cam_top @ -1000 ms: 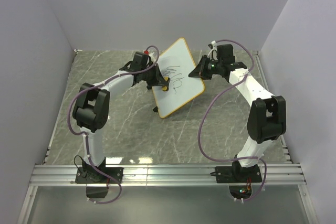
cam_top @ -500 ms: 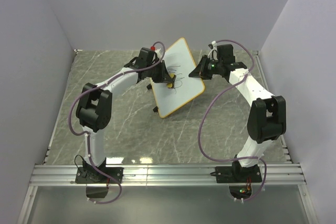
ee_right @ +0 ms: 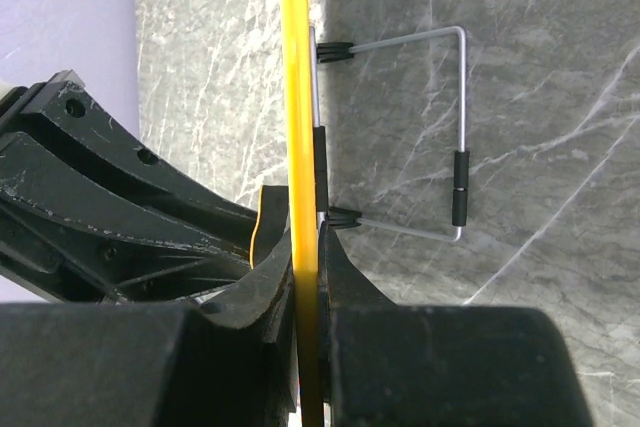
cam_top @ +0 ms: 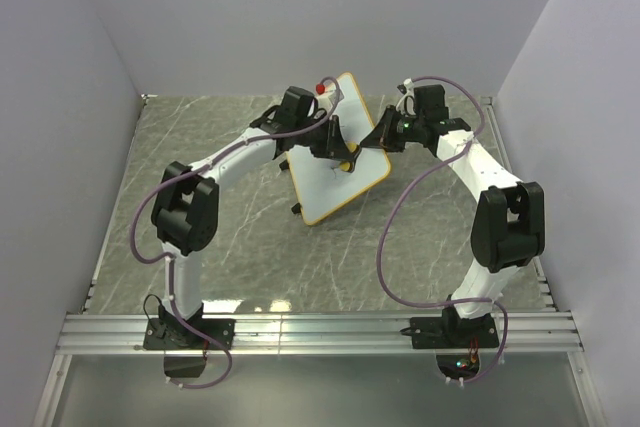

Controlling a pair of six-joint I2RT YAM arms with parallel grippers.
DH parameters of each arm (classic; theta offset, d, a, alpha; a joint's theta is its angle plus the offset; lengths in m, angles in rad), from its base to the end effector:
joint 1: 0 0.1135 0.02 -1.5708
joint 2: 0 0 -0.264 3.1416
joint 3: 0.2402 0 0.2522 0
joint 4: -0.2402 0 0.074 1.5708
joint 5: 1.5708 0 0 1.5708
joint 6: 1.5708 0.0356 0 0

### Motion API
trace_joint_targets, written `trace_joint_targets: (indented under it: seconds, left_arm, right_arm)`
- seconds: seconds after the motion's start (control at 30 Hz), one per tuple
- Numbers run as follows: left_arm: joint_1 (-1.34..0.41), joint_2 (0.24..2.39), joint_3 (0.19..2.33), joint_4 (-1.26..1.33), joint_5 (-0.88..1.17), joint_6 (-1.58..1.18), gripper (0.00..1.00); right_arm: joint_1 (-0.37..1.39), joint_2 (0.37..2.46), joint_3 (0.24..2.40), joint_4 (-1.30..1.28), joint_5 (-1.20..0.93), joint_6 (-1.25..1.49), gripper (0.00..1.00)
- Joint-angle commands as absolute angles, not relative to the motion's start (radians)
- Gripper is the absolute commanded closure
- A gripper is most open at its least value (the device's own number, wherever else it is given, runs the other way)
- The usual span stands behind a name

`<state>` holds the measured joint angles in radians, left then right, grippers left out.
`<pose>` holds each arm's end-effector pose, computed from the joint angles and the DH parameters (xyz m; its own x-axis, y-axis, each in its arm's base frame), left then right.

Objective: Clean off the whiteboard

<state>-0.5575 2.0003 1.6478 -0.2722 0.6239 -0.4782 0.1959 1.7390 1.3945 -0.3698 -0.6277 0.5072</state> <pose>0.3827 -0.2631 0.2651 -0.8233 0.0732 -0.5629 0.5099 0.5313 -0.6766 0.3811 0.0969 0.2802 -0.8496 0.2322 -0.4736 -0.2060 0.6804 0.7033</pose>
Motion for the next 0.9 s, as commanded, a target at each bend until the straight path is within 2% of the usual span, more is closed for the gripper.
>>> trace_joint_targets:
  seconds: [0.0, 0.17, 0.27, 0.43, 0.63, 0.87]
  left_arm:
    - [-0.634, 2.074, 1.68, -0.356, 0.657, -0.433, 1.0]
    - [-0.617, 2.106, 1.71, -0.419, 0.493, -0.443, 1.0]
    - [-0.572, 2.129, 1.704, -0.445, 0.463, -0.478, 1.0]
    - [-0.549, 2.105, 1.568, -0.448, 0.379, -0.451, 1.0]
    - [-0.549, 2.022, 1.389, -0.35, 0.35, -0.501, 1.0]
    - [-0.549, 2.023, 1.344, -0.322, 0.383, -0.523, 1.0]
  right_arm:
    - [0.256, 1.767, 1.405, -0.462, -0.638, 0.506, 1.0]
    - [0.258, 1.766, 1.407, -0.45, -0.623, 0.538, 1.0]
    - [0.256, 1.758, 1.401, -0.433, -0.621, 0.56, 1.0]
    - [0.258, 1.762, 1.434, -0.433, -0.594, 0.6, 1.0]
    - [0.256, 1.773, 1.48, -0.407, -0.609, 0.646, 1.0]
    - [0.258, 1.772, 1.462, -0.426, -0.62, 0.637, 1.0]
